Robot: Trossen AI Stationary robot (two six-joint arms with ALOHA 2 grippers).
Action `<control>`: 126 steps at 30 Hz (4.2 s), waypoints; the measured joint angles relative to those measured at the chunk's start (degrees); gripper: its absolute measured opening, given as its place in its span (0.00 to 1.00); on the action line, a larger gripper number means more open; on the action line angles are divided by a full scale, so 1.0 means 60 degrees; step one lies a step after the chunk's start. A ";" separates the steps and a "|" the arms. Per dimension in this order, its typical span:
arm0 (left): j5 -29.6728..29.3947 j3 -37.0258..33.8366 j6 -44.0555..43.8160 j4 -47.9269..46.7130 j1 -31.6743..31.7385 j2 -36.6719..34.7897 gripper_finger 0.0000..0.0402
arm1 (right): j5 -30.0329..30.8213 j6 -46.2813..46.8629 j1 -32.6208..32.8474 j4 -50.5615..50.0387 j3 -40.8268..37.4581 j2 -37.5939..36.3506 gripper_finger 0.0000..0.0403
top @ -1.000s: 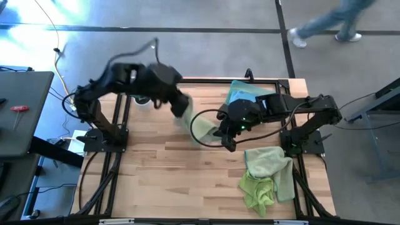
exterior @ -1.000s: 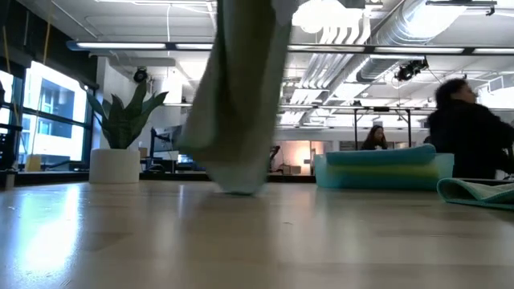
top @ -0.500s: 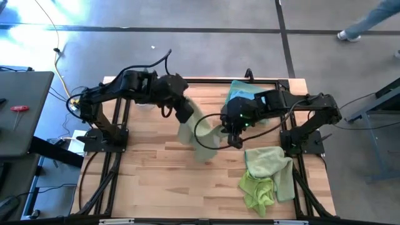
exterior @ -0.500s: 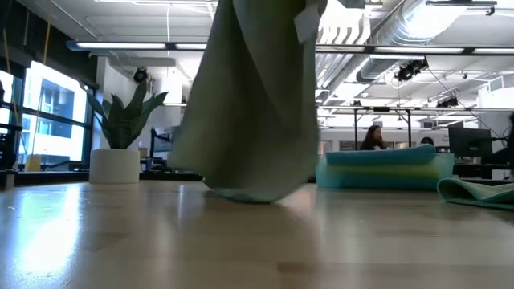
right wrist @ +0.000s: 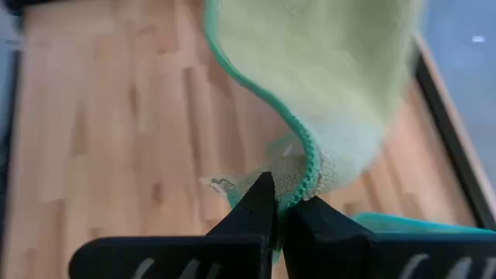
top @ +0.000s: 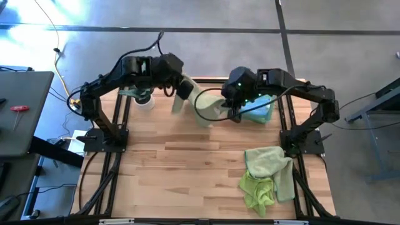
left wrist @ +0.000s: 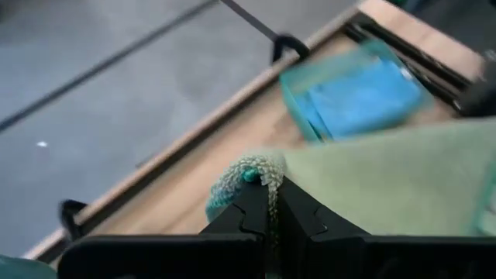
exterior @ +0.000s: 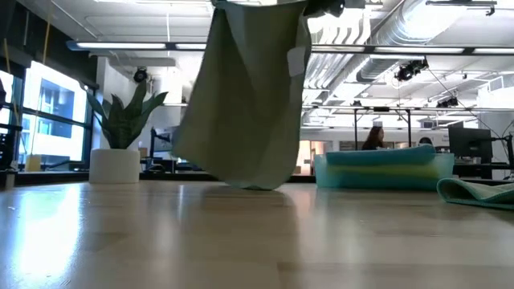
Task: Fold microfiber towels
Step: Fold the left green microfiber cloth
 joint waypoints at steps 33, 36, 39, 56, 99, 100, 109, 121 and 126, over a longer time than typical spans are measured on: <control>-0.0551 -0.1159 -0.0675 -0.0094 -0.1855 -0.0306 0.02 | 0.0640 -0.0119 0.1444 -0.1379 0.1346 0.0232 0.00; -0.0654 -0.0301 -0.0265 -0.0103 -0.1696 -0.0301 0.02 | 0.1149 -0.1069 0.1309 -0.1652 0.1998 0.0436 0.00; -0.0804 0.0254 -0.0113 -0.0189 -0.1508 -0.0302 0.02 | 0.1421 -0.1887 0.1096 -0.1790 0.2713 0.0726 0.00; -0.0538 0.0557 0.0511 -0.0998 -0.0280 -0.0219 0.02 | 0.1673 -0.4398 0.0319 -0.3186 0.5180 0.2127 0.00; 0.0109 -0.8908 -0.7262 0.2003 -0.5205 -0.0193 0.02 | -0.4281 0.0906 0.3207 0.6138 -0.4658 0.2320 0.00; -0.0239 -0.8910 -0.7262 0.1983 -0.5159 -0.0193 0.02 | -0.4187 0.0909 0.3168 0.6138 -0.4658 0.2320 0.00; -0.2159 -0.8931 -0.7240 0.2012 -0.4744 -0.0193 0.02 | -0.2657 0.1495 0.2579 0.5834 -0.4655 0.2317 0.00; -0.2054 -1.0330 -0.7025 0.4629 -0.3466 -0.0040 0.02 | -0.2067 0.0078 0.1759 0.4135 -0.4651 0.2317 0.00; -0.1913 -1.0510 -0.5868 0.6337 -0.2726 -0.0040 0.02 | -0.1901 -0.0734 0.1128 0.3684 -0.4647 0.2317 0.00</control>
